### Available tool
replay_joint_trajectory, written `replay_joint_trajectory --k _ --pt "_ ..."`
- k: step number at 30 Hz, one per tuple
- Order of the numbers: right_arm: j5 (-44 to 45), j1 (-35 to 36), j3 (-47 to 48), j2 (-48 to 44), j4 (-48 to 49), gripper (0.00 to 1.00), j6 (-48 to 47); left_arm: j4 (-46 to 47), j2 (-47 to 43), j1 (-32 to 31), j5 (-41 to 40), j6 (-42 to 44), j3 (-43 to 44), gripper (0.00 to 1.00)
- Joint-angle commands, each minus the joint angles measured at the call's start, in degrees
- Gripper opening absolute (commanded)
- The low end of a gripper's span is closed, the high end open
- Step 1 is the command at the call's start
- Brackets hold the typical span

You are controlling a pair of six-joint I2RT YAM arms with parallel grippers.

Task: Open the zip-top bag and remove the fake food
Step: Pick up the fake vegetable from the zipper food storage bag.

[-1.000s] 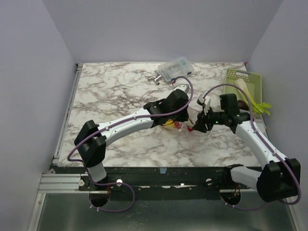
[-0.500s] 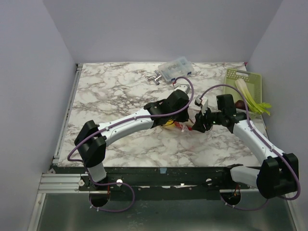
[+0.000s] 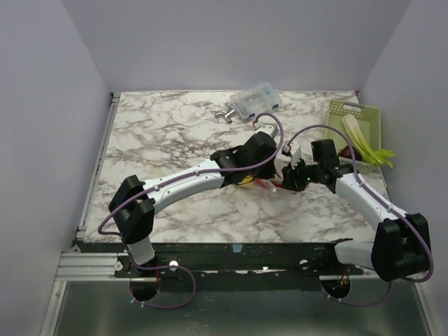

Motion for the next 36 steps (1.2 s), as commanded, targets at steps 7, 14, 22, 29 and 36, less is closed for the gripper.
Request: replay_joint_trajectory --k 7,14,22,29,36 --pt "3.4 0.1 -1.0 3.5 1.9 0.46 1.1 3.5 -1.5 -0.7 -2.5 0.1 -1.5 0.00" --pt "2.7 0.3 -0.4 5.2 2.1 0.40 1.6 4.9 -2.4 -0.9 -2.7 0.1 -2.9 0.00" --pt "1.7 0.3 0.2 6.2 1.6 0.27 1.7 6.5 -3.7 -1.3 -3.2 -0.1 -4.7 0.00" --pt "0.1 0.3 0.2 5.9 1.7 0.31 2.0 6.8 -3.9 -1.5 -3.2 -0.4 -5.1 0.00" --pt "-1.0 0.3 0.4 6.8 1.7 0.31 2.5 7.5 -3.9 -1.9 -3.4 -1.1 -5.4 0.00"
